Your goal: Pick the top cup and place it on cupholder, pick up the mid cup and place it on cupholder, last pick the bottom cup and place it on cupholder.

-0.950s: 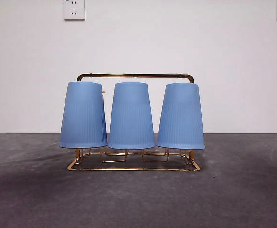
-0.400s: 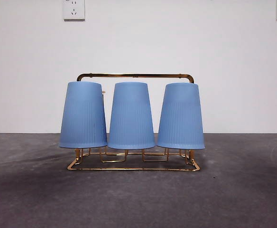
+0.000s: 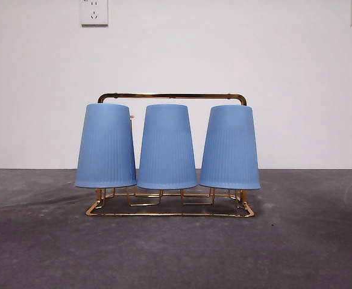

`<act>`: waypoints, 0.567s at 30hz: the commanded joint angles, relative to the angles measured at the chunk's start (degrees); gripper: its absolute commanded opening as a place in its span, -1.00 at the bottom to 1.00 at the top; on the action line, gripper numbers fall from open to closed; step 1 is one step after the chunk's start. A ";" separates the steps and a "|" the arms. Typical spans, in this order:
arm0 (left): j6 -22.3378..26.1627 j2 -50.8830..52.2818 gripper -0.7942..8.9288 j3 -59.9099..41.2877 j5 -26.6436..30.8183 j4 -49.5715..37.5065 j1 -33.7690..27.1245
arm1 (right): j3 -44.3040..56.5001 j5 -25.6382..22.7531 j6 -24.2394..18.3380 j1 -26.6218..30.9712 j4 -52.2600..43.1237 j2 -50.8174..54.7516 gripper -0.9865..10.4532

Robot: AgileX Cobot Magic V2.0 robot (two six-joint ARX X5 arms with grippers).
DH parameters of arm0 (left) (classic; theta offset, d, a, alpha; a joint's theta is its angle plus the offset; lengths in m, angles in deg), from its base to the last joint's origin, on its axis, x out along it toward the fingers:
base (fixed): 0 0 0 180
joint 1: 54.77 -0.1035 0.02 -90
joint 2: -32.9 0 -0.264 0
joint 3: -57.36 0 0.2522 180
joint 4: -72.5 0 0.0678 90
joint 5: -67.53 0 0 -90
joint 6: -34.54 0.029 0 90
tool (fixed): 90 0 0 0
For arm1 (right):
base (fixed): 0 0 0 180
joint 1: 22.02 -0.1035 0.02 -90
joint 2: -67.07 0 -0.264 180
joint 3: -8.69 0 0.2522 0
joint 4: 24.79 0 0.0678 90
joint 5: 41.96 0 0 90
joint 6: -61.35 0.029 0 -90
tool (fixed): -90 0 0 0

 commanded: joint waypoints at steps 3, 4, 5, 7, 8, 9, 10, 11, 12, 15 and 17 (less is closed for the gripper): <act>1.64 6.69 -0.81 -9.11 5.51 -7.65 -6.29 | -0.59 -0.20 0.59 -0.66 -0.70 -0.24 -0.81; 1.62 7.80 -0.81 -10.67 5.92 -7.56 -7.28 | -0.61 -0.20 0.59 -0.66 -0.70 -0.26 -0.81; 1.51 8.87 -0.81 -12.31 6.23 -7.54 -8.20 | -0.61 -0.20 0.59 -0.66 -0.70 -0.26 -0.81; 1.29 10.73 -0.81 -15.69 6.29 -7.52 -9.75 | -0.59 -0.17 0.59 -0.66 -0.70 -0.26 -0.81; 1.20 11.39 -0.81 -17.20 6.29 -7.56 -10.25 | -0.61 -0.17 0.59 -0.66 -0.72 -0.26 -0.81; 1.20 12.22 -0.81 -19.17 6.32 -7.54 -10.82 | -0.59 -0.17 0.59 -0.66 -0.72 -0.26 -0.81; 1.18 12.74 -0.81 -20.61 6.34 -7.54 -11.19 | -0.61 -0.17 0.59 -0.66 -0.72 -0.26 -0.81; 1.14 13.25 -0.81 -21.99 6.36 -7.56 -11.47 | -0.61 -0.20 0.59 -0.66 -0.72 -0.26 -0.81; 1.01 13.88 -0.81 -23.80 6.49 -7.52 -11.76 | -0.61 -0.20 0.59 -0.66 -0.72 -0.26 -0.81; 0.76 15.32 -0.81 -27.74 6.56 -7.34 -12.26 | -0.61 -0.20 0.59 -0.66 -0.72 -0.26 -0.81; 0.74 15.98 -0.81 -29.55 6.62 -7.17 -12.44 | -0.59 -0.20 0.59 -0.66 -0.72 -0.26 -0.81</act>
